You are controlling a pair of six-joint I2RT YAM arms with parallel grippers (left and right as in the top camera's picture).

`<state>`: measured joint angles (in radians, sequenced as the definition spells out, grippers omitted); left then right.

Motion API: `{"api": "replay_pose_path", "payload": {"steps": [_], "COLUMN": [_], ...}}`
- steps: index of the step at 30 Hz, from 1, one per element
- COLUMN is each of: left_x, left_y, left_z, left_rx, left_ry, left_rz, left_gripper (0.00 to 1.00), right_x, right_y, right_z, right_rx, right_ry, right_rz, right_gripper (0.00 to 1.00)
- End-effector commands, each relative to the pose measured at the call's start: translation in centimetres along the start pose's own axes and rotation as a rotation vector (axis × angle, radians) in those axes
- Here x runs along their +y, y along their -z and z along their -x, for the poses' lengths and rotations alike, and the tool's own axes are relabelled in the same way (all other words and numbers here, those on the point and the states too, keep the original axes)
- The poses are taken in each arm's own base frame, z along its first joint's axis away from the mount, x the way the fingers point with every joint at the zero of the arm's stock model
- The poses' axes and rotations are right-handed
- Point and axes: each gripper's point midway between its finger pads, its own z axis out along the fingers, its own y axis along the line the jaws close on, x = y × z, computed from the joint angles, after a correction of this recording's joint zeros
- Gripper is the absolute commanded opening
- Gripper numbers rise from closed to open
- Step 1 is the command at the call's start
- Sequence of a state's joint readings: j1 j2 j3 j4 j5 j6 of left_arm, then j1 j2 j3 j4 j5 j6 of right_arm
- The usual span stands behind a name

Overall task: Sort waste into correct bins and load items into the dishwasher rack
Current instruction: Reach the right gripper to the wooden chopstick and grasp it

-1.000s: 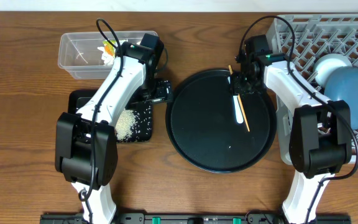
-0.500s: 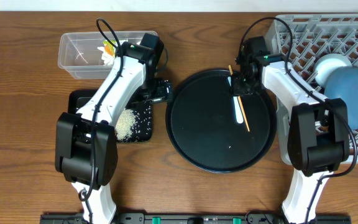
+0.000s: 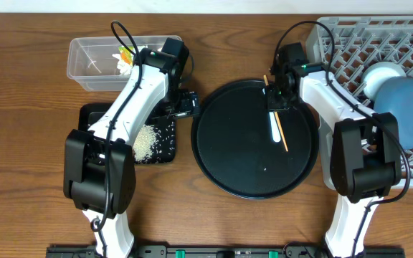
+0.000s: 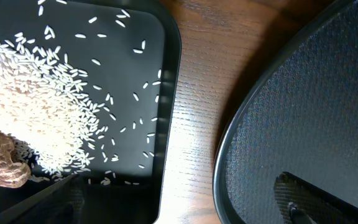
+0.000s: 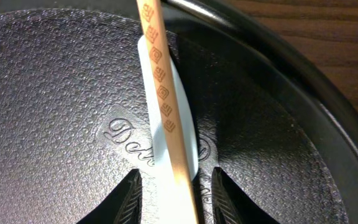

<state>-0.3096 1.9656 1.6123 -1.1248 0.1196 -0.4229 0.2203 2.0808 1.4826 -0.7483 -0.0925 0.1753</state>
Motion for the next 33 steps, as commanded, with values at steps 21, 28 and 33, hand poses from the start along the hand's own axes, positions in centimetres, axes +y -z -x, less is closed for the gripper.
{"api": "replay_pose_path", "payload": {"steps": [21, 28, 33], "left_x": [0.34, 0.34, 0.34], "left_y": [0.46, 0.46, 0.46], "left_z": [-0.01, 0.01, 0.01], "left_rx": [-0.016, -0.017, -0.017], "left_ry": [0.012, 0.012, 0.012], "left_rz": [0.013, 0.013, 0.013], "left_gripper": [0.98, 0.98, 0.98], "right_x": [-0.21, 0.00, 0.23], "right_y": [-0.69, -0.65, -0.16], "right_z": [-0.71, -0.77, -0.73], "right_rx": [0.027, 0.031, 0.034], "right_ry": [-0.010, -0.012, -0.013], "right_rz": [-0.014, 0.000, 0.015], "right_gripper": [0.08, 0.01, 0.01]}}
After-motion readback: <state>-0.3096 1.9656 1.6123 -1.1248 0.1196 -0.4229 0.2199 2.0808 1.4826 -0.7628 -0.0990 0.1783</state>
